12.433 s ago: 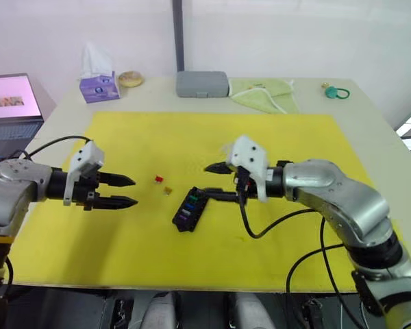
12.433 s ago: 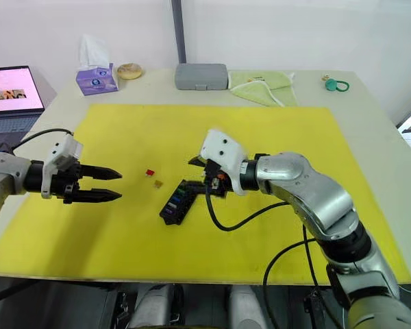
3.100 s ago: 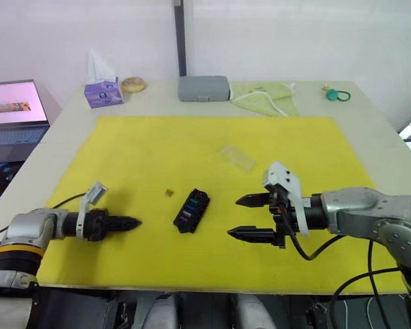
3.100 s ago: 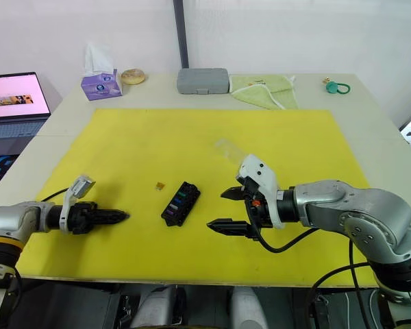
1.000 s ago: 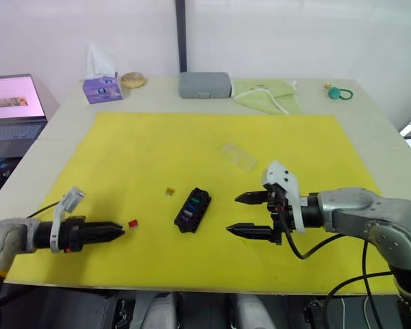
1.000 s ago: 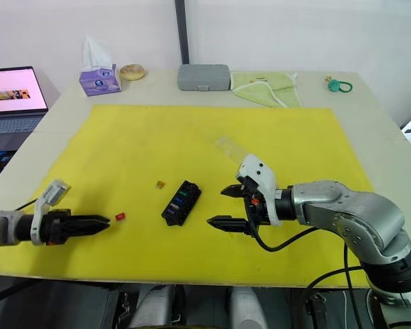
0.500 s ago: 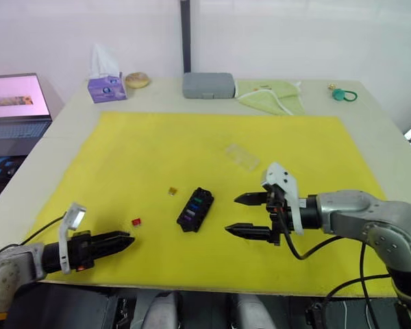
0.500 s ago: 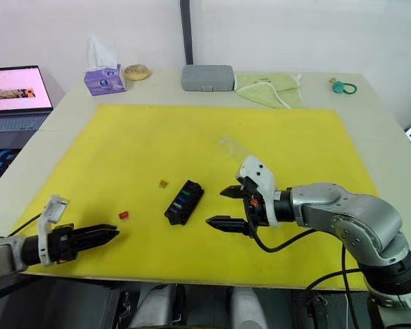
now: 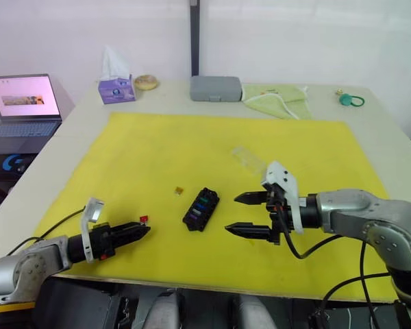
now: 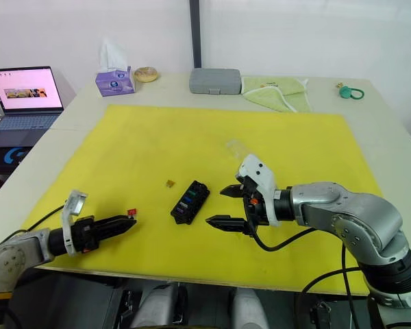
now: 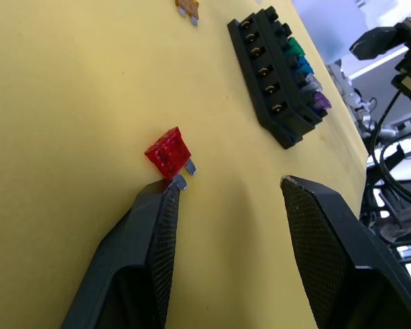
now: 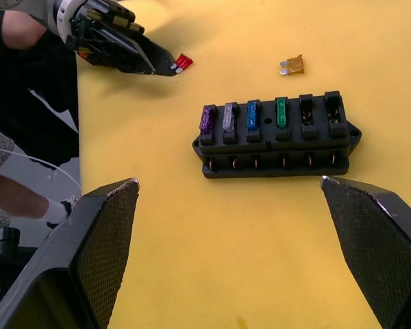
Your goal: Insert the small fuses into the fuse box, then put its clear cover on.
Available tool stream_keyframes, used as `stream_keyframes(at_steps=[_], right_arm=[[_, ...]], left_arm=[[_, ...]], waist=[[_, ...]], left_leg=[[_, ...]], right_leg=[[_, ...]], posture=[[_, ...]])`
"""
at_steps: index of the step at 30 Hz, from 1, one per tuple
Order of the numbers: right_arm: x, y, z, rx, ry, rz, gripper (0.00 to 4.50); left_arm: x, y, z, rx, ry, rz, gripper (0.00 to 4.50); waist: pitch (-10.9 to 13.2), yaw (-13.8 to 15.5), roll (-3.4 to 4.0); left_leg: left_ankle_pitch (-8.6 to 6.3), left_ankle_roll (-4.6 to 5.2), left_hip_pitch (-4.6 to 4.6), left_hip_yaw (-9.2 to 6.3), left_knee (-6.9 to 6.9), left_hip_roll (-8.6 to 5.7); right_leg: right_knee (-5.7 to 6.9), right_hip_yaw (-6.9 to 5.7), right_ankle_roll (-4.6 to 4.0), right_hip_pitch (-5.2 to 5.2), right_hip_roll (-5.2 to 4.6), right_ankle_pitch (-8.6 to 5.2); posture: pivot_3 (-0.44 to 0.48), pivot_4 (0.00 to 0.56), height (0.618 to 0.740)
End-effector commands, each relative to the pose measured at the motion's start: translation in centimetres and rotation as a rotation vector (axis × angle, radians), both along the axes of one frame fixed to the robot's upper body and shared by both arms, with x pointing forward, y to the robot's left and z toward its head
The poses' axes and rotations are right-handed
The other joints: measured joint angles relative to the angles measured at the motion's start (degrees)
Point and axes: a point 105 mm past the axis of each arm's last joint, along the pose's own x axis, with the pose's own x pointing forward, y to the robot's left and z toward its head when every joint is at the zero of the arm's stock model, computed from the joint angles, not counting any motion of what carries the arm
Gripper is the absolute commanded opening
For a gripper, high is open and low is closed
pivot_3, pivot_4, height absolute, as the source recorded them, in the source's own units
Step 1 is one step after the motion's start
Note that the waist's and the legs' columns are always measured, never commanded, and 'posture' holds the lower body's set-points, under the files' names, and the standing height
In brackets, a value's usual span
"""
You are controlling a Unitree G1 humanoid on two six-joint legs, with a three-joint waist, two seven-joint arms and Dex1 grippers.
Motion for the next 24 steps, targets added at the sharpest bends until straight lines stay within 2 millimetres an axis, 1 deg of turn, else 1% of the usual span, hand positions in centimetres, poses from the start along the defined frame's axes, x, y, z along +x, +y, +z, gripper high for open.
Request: stream_keyframes(at_steps=[1,2,3,10,13,14,19,21,24], right_arm=[[-0.3,0.2,0.8,0.016,-0.038,0.01,4.5],[-0.3,0.2,0.8,0.016,-0.038,0.009,4.5],[-0.3,0.2,0.8,0.015,-0.038,0.007,4.5],[-0.4,0.2,0.7,0.012,-0.037,0.005,4.5],[-0.4,0.1,0.7,0.01,-0.036,0.009,4.5],[-0.4,0.1,0.7,0.01,-0.037,0.011,4.5],[-0.3,0.0,0.9,0.007,-0.041,0.017,4.5],[-0.2,0.0,0.9,0.008,-0.041,0.018,4.5],[-0.2,0.1,0.9,0.01,-0.043,0.016,4.5]], left_arm=[[0.3,-0.3,-1.4,0.012,0.056,0.024,0.65],[0.4,-0.3,-1.4,0.004,0.061,0.031,0.18],[0.4,-0.3,-1.5,0.001,0.064,0.036,0.04],[0.3,0.0,-1.0,-0.031,0.061,0.027,0.04],[0.4,0.7,-0.4,-0.03,0.048,0.026,0.04],[0.3,0.9,0.1,-0.026,0.04,0.014,0.04],[0.2,2.0,1.1,0.064,0.011,-0.051,0.04],[-0.7,2.0,1.0,0.143,0.011,-0.141,0.04],[-0.5,2.5,2.1,0.163,-0.012,-0.182,0.04]], waist=[[0.0,-0.06,0.0],[-0.01,-0.05,0.01],[-0.01,-0.04,0.02],[-0.06,-0.06,0.1],[-0.06,-0.17,0.1],[-0.05,-0.22,0.09],[-0.03,-0.65,0.04],[0.0,-1.12,0.0],[0.01,-1.63,0.0]], left_leg=[[0.0,0.0,0.01,0.01,0.0,-0.01],[0.0,0.01,0.01,0.02,0.0,-0.01],[0.0,0.01,0.03,0.02,-0.01,-0.01],[0.0,0.01,0.08,0.0,-0.04,0.0],[0.0,0.01,0.08,0.0,-0.04,0.01],[0.0,0.0,0.08,0.0,-0.05,0.01],[-0.01,0.0,0.08,0.0,-0.11,0.05],[-0.01,0.0,0.07,0.0,-0.14,0.06],[-0.01,-0.01,0.07,0.03,-0.25,0.03]], right_leg=[[0.0,0.0,0.0,0.0,-0.02,0.0],[0.01,0.0,0.0,0.0,-0.04,0.0],[0.01,0.0,0.01,0.0,-0.06,0.0],[0.02,0.02,-0.01,0.03,-0.13,0.0],[0.02,0.02,-0.01,0.02,-0.15,-0.01],[0.02,0.02,-0.01,0.02,-0.16,-0.01],[0.02,0.02,-0.03,-0.04,-0.15,-0.02],[0.01,0.03,-0.04,-0.07,-0.17,-0.02],[-0.02,0.03,-0.07,-0.14,-0.3,-0.03]], posture=[[0.0,0.15,0.737],[0.0,0.15,0.737],[0.0,0.15,0.737],[0.0,0.15,0.737],[0.0,0.15,0.737],[0.0,0.15,0.737],[0.0,0.15,0.737],[0.0,0.15,0.737],[0.0,0.15,0.737]])
